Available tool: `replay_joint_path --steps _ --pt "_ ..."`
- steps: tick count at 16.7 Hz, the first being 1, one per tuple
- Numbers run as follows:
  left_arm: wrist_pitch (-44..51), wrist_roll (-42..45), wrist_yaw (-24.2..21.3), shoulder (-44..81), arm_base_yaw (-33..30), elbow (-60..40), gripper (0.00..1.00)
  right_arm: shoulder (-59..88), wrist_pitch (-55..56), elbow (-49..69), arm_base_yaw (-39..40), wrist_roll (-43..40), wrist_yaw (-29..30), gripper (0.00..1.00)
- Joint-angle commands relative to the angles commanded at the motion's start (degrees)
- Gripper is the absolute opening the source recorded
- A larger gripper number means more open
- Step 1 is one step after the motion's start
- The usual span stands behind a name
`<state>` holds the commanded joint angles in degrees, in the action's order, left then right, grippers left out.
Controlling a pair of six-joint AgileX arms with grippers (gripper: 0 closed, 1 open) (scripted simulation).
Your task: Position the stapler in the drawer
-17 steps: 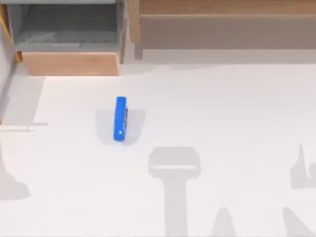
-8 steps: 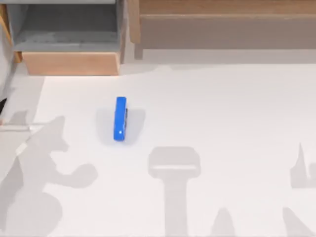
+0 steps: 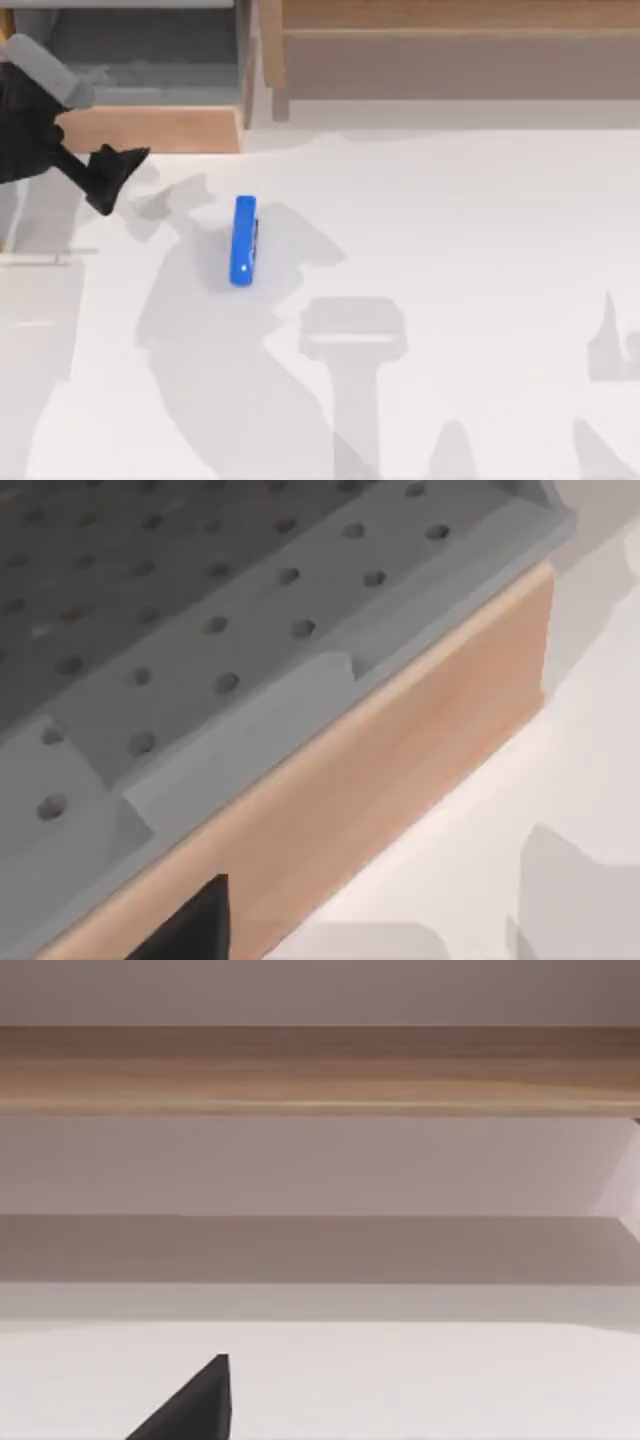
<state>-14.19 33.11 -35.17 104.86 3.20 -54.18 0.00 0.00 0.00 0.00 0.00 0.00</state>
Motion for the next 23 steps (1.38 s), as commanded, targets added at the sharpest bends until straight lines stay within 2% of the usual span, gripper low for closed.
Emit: replay_joint_path --steps 8,13,17,23 --pt "48.5 -33.54 19.19 12.48 -17.92 -31.22 1.0 0.0 0.0 0.0 0.0 0.0 0.0 1.0" --pt "71.36 -49.09 29.51 20.04 -25.88 -46.63 1.0 0.0 0.0 0.0 0.0 0.0 0.0 1.0" --pt "81.71 -56.14 34.48 23.82 -29.42 -53.82 1.0 0.0 0.0 0.0 0.0 0.0 0.0 1.0" --pt "83.55 -57.39 35.39 24.51 -30.03 -55.12 1.0 0.0 0.0 0.0 0.0 0.0 0.0 1.0"
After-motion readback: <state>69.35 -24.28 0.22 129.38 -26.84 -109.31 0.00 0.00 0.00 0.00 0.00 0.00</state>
